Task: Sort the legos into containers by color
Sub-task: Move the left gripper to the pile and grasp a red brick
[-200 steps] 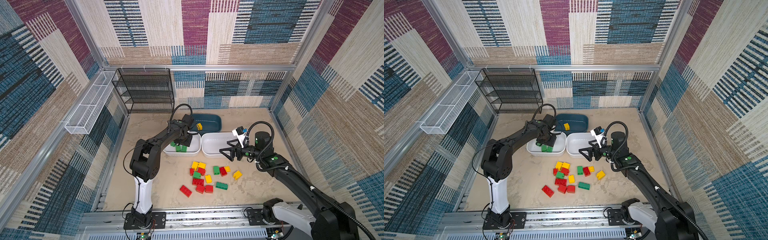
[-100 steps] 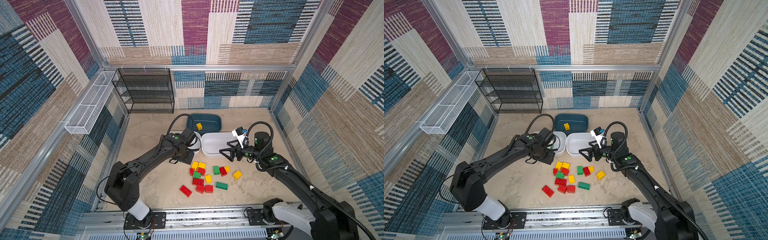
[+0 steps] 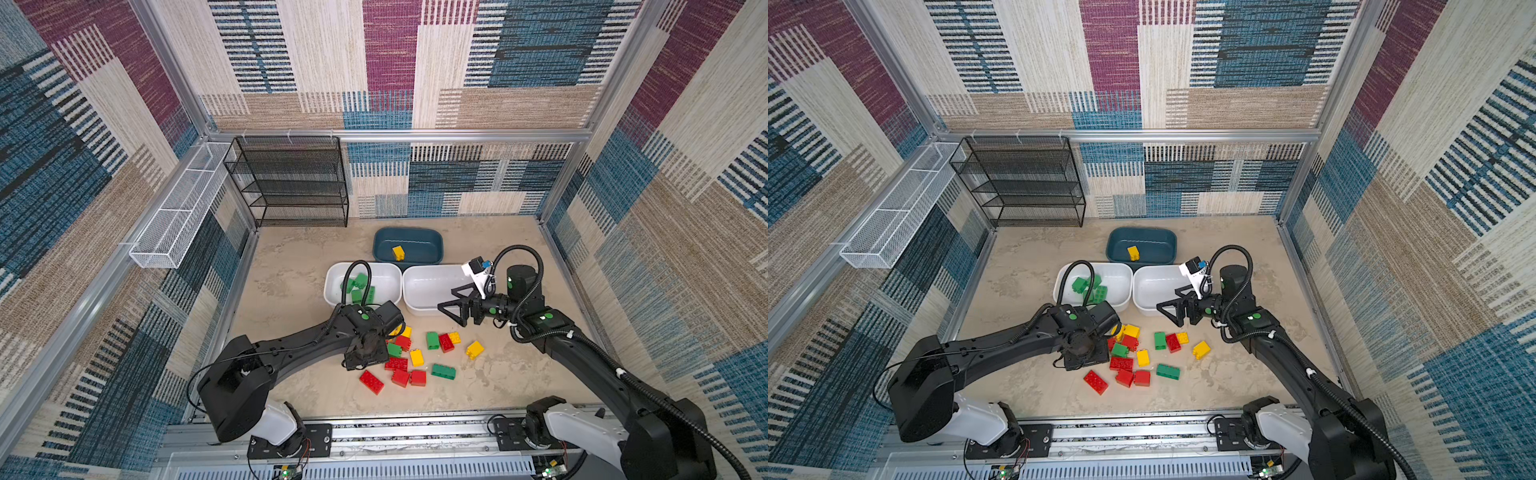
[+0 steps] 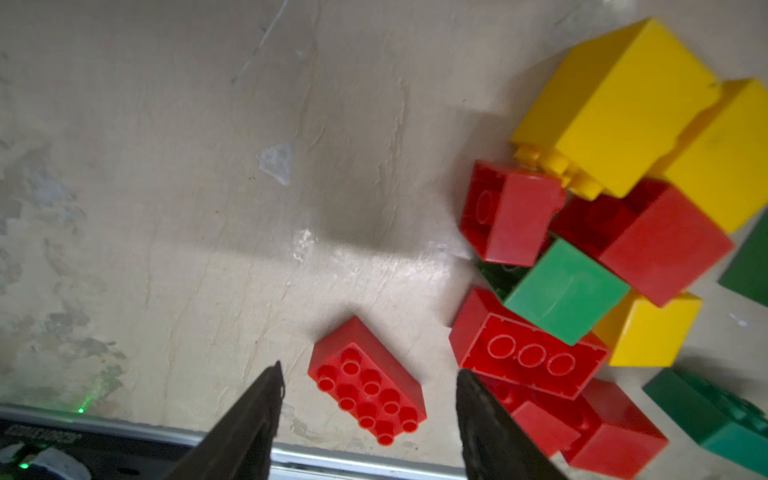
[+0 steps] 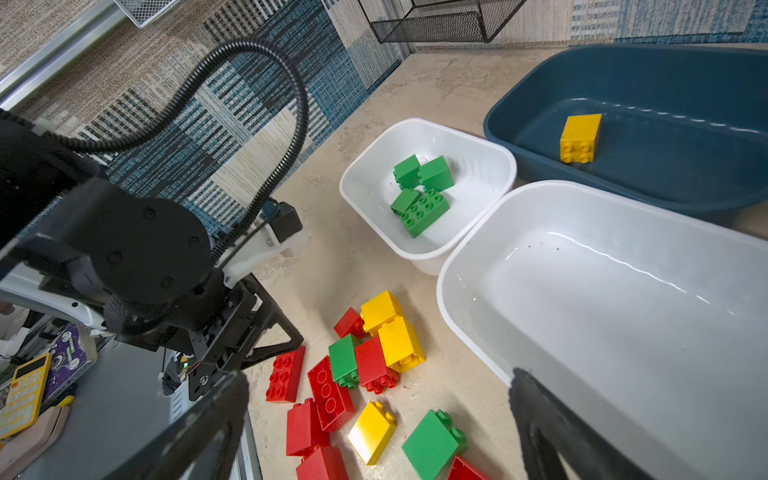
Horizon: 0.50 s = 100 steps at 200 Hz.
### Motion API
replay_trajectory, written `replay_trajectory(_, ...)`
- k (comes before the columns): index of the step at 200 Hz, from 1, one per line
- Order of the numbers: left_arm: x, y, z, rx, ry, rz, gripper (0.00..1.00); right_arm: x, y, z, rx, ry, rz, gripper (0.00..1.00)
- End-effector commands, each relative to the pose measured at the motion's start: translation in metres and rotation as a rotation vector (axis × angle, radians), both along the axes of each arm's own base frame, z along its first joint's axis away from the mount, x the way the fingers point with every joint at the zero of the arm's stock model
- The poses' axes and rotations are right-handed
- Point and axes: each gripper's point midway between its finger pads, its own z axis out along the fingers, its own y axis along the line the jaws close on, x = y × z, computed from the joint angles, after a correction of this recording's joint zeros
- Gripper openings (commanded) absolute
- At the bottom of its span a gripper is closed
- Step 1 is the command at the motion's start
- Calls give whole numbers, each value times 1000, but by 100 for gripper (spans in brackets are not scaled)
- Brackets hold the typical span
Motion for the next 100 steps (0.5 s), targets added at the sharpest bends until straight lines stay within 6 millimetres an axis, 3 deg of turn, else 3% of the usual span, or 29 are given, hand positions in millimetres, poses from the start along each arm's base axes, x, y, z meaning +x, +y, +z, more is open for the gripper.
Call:
replay_trajectory(1, -15, 2, -10, 6, 35, 181, 68, -2, 2, 4, 7, -9, 23, 99)
replay_trajectory(53, -25, 2, -24, 31, 39, 229, 66, -2, 2, 3, 6, -11, 24, 99)
replay_trajectory(100, -34, -1, -42, 46, 71, 222, 52, -4, 0, -2, -9, -7, 17, 99)
